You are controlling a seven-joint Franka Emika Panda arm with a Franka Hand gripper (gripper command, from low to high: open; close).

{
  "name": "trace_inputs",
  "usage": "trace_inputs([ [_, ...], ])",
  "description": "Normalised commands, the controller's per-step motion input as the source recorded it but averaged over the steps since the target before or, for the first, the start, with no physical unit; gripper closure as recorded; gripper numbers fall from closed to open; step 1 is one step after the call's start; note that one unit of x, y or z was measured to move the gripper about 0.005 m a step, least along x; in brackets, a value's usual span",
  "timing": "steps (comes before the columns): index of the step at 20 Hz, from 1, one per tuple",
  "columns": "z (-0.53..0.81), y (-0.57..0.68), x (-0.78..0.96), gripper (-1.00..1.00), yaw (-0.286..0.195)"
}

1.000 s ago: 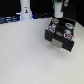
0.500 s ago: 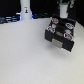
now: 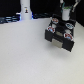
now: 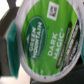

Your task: Open the kcup holder, insert the kcup into the holder, and close the kcup holder

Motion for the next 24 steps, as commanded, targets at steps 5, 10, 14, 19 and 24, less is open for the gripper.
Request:
trace_inputs([
  [5, -0.25, 0.01, -0.03, 1.0, 0.024],
  [10, -0.27, 0.0, -0.05, 1.0, 0.014],
  [14, -0.25, -0.02, -0.03, 1.0, 0.004],
  [19, -0.2, -0.02, -0.03, 1.0, -0.005],
  [24, 0.01, -0.12, -0.02, 1.0, -0.008],
])
